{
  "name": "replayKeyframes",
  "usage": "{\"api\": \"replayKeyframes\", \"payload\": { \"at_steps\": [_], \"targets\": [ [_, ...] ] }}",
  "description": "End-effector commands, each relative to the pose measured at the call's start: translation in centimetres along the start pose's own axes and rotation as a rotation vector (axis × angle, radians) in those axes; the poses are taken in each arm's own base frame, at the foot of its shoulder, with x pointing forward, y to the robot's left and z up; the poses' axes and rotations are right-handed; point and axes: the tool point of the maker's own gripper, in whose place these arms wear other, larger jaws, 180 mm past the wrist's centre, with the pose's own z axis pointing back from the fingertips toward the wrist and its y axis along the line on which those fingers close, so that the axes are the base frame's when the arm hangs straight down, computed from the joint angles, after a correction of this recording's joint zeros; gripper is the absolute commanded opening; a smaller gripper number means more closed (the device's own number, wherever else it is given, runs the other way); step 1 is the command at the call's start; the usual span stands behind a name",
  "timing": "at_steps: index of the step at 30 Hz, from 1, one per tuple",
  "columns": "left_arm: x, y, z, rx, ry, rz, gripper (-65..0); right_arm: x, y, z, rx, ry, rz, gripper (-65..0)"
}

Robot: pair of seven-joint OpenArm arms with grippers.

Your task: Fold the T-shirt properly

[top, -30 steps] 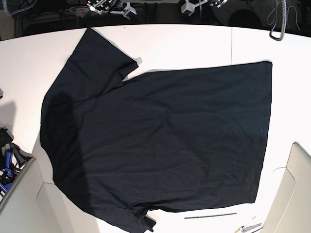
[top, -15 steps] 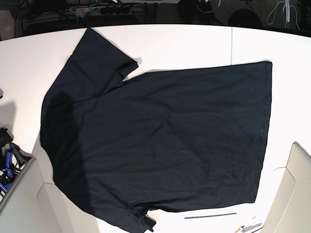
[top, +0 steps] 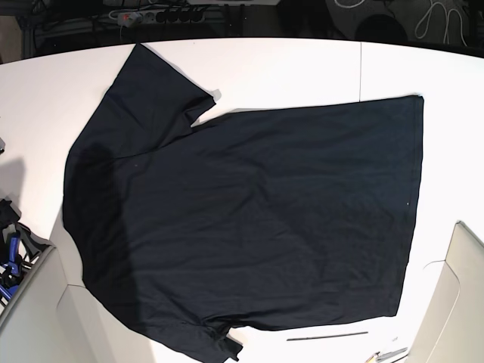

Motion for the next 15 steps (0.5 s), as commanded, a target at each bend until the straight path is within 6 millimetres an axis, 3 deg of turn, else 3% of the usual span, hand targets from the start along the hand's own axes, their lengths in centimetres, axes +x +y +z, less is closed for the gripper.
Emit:
{"api": "replayKeyframes", "payload": {
  "at_steps": [1, 7, 11, 15],
  "targets": [
    [-0.5, -0.5, 0.7, -0.013, -0.003, -0.001, -63.7, 0.1, 1.2, 1.0, 0.027, -0.022, 0.016, -65.0],
    [0.9, -1.6, 4.4, 0.011, -0.062, -0.032, -63.7, 1.2, 2.8, 5.6, 0.028, -0.024, 0.126, -65.0],
    [2.9, -1.1, 7.6, 0.086, -0.147, -0.033, -63.7, 3.2, 2.7, 8.1, -0.009, -0.062, 0.175, -65.0],
    [5.3, -1.4, 11.6, 0.116, -0.233, -0.038, -63.7, 5.9, 1.1, 10.8, -0.089, -0.065, 0.148, -65.0]
  ]
}}
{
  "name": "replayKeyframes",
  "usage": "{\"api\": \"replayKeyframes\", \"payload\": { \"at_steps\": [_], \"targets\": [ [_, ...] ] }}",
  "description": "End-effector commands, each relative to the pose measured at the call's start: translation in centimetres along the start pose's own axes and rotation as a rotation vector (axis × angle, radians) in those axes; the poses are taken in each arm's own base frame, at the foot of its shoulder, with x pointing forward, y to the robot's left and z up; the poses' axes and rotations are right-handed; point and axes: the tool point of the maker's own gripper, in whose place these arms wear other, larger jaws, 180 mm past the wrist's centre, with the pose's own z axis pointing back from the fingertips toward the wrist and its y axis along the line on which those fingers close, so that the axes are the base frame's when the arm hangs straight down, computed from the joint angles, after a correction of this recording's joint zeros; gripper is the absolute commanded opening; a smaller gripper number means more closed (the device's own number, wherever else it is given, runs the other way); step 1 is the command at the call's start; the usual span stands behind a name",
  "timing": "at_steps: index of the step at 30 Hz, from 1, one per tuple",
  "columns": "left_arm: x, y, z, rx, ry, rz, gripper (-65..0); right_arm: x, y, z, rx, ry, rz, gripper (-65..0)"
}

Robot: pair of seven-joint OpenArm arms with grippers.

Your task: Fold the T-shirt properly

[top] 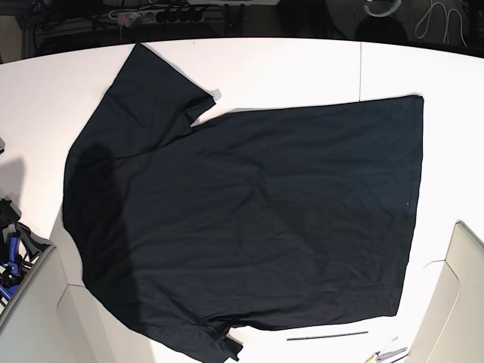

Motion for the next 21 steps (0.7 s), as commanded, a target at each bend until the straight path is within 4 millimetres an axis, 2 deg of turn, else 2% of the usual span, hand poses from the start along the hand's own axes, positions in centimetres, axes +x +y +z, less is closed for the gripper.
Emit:
{"api": "replayKeyframes", "payload": {
  "at_steps": [1, 5, 8, 14, 15, 18, 19, 21],
  "targets": [
    [0.5, -0.1, 1.2, 0.000, -0.012, -0.011, -63.7, 1.3, -0.2, 1.0, -0.004, -0.043, -0.008, -65.0],
    [4.6, 1.0, 4.6, 0.072, -0.119, -0.025, -63.7, 5.1, -3.7, 3.9, -0.127, -0.155, -0.003, -65.0],
    [7.9, 2.2, 6.9, 0.146, -0.204, -0.039, -63.7, 7.0, -6.9, 6.3, -0.252, -0.222, -0.021, -65.0],
    [11.8, 2.7, 9.9, 0.210, -0.298, -0.111, -62.7, 7.1, -13.4, 9.7, -0.497, -0.243, -0.082, -65.0],
    [12.4, 2.7, 10.1, 0.215, -0.313, -0.118, -60.5, 7.1, -14.5, 10.3, -0.537, -0.241, -0.098, -65.0],
    [13.7, 2.7, 10.2, 0.215, -0.348, -0.134, -47.1, 6.5, -17.6, 11.9, -0.662, -0.228, -0.180, -65.0],
    [14.1, 2.6, 10.1, 0.207, -0.360, -0.144, -42.8, 6.3, -18.6, 12.5, -0.703, -0.222, -0.218, -61.7],
    [15.1, 2.2, 10.0, 0.192, -0.385, -0.166, -37.7, 5.8, -20.1, 13.4, -0.759, -0.207, -0.272, -50.2]
  ]
}}
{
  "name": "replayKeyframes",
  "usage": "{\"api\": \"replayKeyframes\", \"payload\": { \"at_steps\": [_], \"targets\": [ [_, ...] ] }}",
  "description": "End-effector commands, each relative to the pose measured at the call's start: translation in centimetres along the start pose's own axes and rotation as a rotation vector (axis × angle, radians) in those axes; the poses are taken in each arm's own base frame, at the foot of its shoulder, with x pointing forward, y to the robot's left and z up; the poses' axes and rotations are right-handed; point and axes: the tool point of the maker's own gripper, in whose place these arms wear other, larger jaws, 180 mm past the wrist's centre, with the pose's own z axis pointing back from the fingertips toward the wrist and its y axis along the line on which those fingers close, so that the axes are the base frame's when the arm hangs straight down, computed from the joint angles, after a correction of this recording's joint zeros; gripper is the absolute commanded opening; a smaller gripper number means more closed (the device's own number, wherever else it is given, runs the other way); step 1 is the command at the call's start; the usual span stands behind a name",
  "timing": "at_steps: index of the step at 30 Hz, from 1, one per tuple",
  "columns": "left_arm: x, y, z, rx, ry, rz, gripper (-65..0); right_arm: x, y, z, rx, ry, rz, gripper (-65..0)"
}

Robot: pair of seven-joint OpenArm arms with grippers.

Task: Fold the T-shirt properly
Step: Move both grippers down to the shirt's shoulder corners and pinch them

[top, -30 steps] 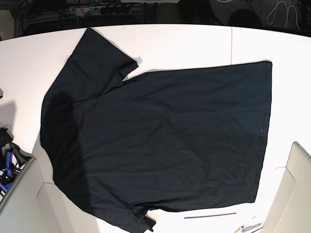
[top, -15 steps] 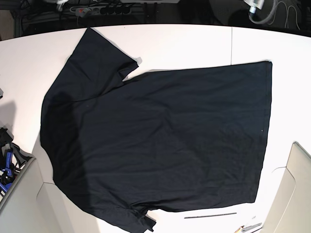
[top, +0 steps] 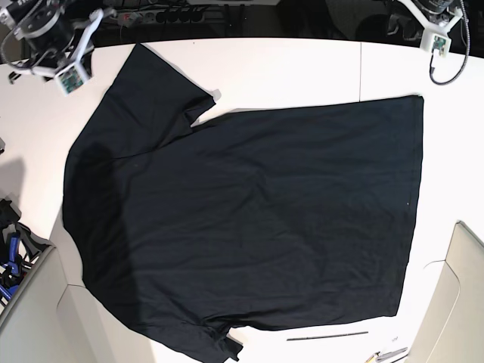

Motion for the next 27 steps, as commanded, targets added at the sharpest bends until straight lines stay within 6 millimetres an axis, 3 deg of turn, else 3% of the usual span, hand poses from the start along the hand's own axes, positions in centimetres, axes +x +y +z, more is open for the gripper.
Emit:
{"api": "replayKeyframes", "payload": {
  "at_steps": [1, 3, 4, 9, 14, 16, 19, 27],
  "targets": [
    [1.0, -0.2, 0.2, -0.008, -0.034, -0.015, -37.4, 0.6, -1.0, 0.1, -0.031, -0.015, -0.014, -43.0],
    [1.8, -0.1, 0.0, -0.006, -0.057, -0.016, -37.4, 0.6, -2.4, -0.2, -0.061, 0.003, -0.060, -31.2],
    [2.0, -0.1, -0.2, -0.005, -0.066, -0.017, -37.4, 0.5, -2.9, -0.4, -0.071, 0.008, -0.073, -28.6],
    [3.0, 0.1, -0.6, -0.002, -0.088, -0.021, -37.4, -1.6, -5.5, -2.1, -0.126, 0.070, -0.124, -28.1],
    [4.1, 0.6, -1.5, 0.005, -0.073, -0.038, -37.4, -4.1, -5.7, -4.3, -0.088, 0.141, -0.229, -28.1],
    [5.3, 1.1, -1.9, 0.010, -0.113, -0.053, -35.9, -4.6, -5.4, -4.9, -0.075, 0.155, -0.269, -28.1],
    [6.5, 2.0, -2.6, 0.017, -0.141, -0.060, -30.8, -4.8, -3.4, -5.5, 0.000, 0.156, -0.316, -28.1],
    [6.4, 6.3, -6.2, 0.059, -0.119, 0.021, -28.8, -4.0, 1.5, -6.1, 0.142, 0.125, -0.444, -28.1]
  ]
}}
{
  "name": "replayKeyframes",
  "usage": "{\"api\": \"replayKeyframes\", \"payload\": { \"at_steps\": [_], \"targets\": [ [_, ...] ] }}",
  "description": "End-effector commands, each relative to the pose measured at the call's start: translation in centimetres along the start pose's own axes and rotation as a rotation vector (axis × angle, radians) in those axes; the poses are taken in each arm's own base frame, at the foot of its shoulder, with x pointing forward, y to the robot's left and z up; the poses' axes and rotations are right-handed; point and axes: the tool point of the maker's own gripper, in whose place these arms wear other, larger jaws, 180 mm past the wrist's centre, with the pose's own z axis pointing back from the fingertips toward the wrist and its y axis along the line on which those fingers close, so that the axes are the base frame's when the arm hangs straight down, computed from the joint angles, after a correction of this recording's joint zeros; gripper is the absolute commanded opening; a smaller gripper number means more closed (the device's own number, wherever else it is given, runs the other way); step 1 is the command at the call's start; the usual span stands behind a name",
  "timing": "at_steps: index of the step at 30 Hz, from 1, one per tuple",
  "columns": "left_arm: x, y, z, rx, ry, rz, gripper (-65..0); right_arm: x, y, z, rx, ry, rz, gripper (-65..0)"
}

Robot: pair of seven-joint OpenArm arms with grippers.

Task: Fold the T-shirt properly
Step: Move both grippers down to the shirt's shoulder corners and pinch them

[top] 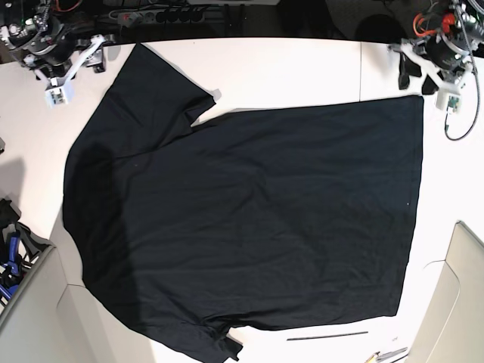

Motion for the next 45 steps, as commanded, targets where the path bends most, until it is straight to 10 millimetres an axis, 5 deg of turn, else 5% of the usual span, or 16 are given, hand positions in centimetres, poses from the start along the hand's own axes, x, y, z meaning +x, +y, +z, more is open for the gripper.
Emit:
{"api": "replayKeyframes", "payload": {
  "at_steps": [1, 7, 13, 32, 45],
  "targets": [
    [0.7, 0.8, -0.2, 0.009, -0.021, -0.003, -28.8, 0.4, -0.1, 0.1, 0.000, -0.023, -0.001, -28.1],
    [0.8, 3.4, -1.9, 0.039, -0.006, 0.031, -28.8, -0.9, 0.5, -0.8, 0.014, 0.007, -0.054, -28.1],
    [0.8, 4.7, -2.8, 0.050, -0.004, 0.068, -28.8, -0.3, 1.3, -0.9, 0.052, -0.029, -0.083, -28.1],
    [1.2, 3.5, -3.0, -0.024, -0.037, 0.133, -28.8, 1.9, 6.6, -3.6, 0.288, -0.092, -0.186, -28.1],
    [1.8, 2.8, -3.1, -0.064, -0.070, 0.185, -28.9, 2.0, 6.8, -3.6, 0.295, -0.095, -0.194, -28.2]
  ]
}}
